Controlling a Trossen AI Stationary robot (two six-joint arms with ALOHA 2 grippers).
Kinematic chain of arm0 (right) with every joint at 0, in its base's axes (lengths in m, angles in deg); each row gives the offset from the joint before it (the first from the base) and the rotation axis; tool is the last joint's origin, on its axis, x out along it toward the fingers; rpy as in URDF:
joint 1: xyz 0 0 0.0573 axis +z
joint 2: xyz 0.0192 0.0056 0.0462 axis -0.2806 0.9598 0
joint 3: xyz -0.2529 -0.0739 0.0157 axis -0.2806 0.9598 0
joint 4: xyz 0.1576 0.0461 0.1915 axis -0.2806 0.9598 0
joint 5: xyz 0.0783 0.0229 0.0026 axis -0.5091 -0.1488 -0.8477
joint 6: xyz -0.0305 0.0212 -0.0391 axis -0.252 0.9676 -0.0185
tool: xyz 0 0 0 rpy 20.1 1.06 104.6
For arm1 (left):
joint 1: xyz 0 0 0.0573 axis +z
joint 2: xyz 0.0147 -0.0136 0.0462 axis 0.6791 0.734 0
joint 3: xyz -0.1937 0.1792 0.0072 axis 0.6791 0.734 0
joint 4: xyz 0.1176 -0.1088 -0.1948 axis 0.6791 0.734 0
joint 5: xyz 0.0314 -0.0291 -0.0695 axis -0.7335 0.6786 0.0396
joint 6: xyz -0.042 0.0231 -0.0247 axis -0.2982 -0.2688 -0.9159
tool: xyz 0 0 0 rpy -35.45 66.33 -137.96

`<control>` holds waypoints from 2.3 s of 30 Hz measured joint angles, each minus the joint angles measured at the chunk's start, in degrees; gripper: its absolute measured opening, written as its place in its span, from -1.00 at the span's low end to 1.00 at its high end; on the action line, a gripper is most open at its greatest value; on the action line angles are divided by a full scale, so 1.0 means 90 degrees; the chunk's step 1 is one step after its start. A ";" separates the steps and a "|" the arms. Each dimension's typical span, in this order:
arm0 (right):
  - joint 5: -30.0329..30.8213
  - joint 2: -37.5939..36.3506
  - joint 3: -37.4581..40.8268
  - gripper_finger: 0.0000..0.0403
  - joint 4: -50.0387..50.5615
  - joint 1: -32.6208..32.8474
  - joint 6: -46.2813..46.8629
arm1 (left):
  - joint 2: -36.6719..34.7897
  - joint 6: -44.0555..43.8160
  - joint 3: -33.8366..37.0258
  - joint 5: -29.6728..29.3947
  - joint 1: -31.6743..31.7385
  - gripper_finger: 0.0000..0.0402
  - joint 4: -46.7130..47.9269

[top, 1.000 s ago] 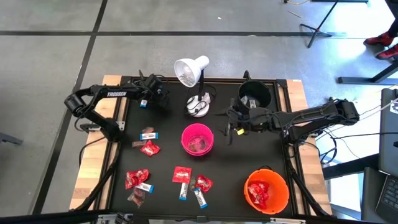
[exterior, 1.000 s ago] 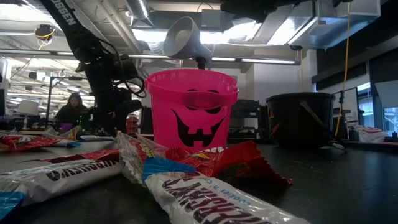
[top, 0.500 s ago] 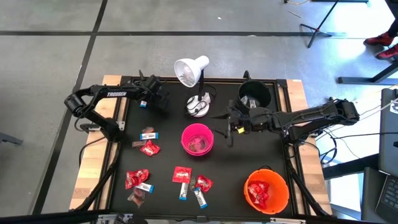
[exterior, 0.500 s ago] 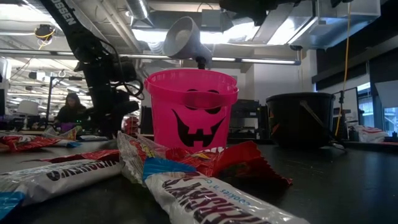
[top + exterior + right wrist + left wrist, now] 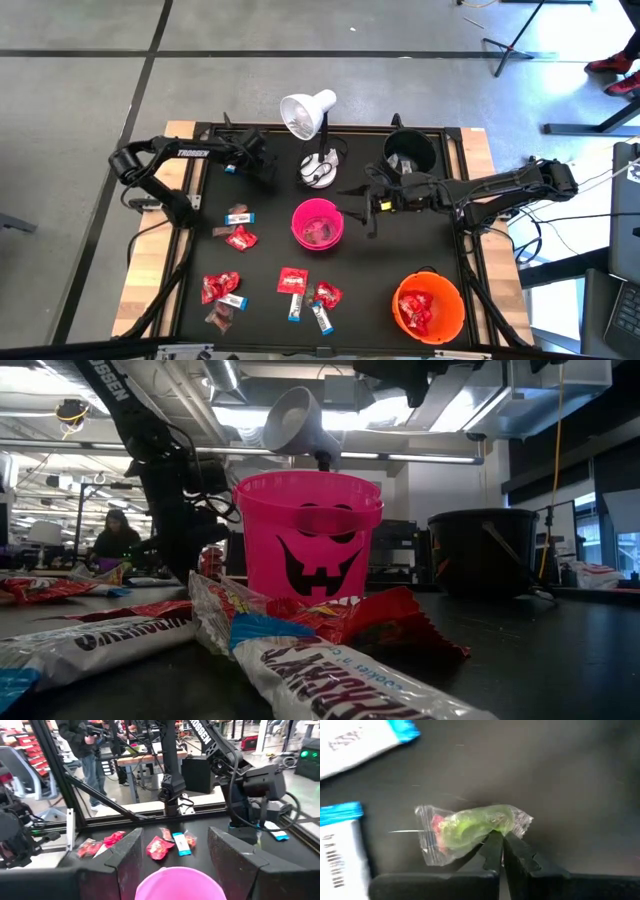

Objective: Sort candy
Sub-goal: Put the green gummy into the pink bucket, then put the white chocolate bar into the black bucket

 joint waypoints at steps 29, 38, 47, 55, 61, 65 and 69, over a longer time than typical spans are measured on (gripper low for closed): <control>-0.0554 -0.1091 0.0000 0.07 0.0754 0.0000 -0.0338 | -0.2830 0.0513 0.0026 -0.0090 -0.4753 -1.00 -0.3670; -0.0783 -0.1477 -0.0010 0.07 0.0741 0.0045 -0.0019 | -0.1960 0.0723 -0.0353 -0.1546 -0.5430 -1.00 -0.3425; -0.0544 -0.1312 -0.0005 0.07 0.0796 0.0376 -0.0166 | -0.1010 0.0637 -0.1664 -0.1513 -0.5381 -1.00 -0.1382; -0.0025 -0.1297 0.0000 0.07 0.0993 0.0791 -0.0426 | -0.0335 0.0622 -0.2841 -0.0855 -0.5227 -0.90 0.0199; 0.0400 -0.1297 0.0000 0.07 0.1003 0.1132 -0.0600 | -0.0126 0.0681 -0.2880 -0.0696 -0.5182 -0.55 0.0292; 0.0548 -0.1297 0.0000 0.07 0.1016 0.1229 -0.0753 | -0.0211 0.0676 -0.2883 -0.0901 -0.5180 -0.41 0.0400; 0.0587 -0.1297 0.0000 0.07 0.1111 0.1207 -0.0750 | -0.0687 0.0730 -0.2890 -0.1516 -0.5162 -0.40 0.0878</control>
